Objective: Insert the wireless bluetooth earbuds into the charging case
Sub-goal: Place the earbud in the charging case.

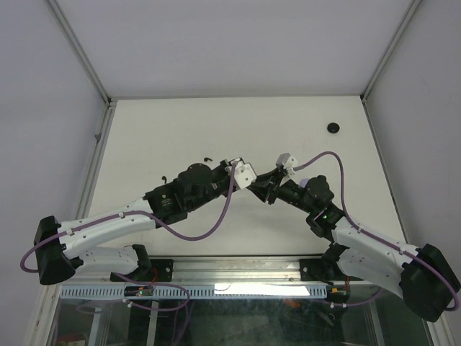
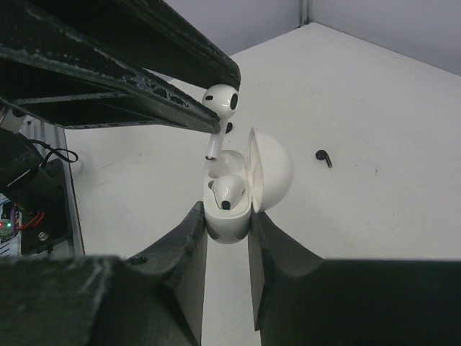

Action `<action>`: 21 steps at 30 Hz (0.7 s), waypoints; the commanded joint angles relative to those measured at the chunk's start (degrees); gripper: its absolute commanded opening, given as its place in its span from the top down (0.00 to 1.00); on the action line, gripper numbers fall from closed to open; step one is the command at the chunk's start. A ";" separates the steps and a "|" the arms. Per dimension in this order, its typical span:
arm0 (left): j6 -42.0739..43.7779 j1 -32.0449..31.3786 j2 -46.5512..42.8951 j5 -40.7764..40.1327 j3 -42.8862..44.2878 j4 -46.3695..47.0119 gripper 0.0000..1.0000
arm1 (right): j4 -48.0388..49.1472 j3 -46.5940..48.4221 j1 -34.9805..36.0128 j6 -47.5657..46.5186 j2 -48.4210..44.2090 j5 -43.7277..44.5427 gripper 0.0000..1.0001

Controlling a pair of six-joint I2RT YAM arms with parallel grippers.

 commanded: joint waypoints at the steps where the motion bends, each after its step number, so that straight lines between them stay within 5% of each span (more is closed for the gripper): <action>1: 2.59 -1.21 -0.88 0.90 -0.07 4.33 0.81 | 4.85 2.42 0.10 1.14 -1.19 -0.90 1.00; 21: 5.79 -2.55 -1.33 -1.83 -1.08 3.18 0.82 | 5.76 2.10 0.14 1.87 -2.14 -1.20 1.00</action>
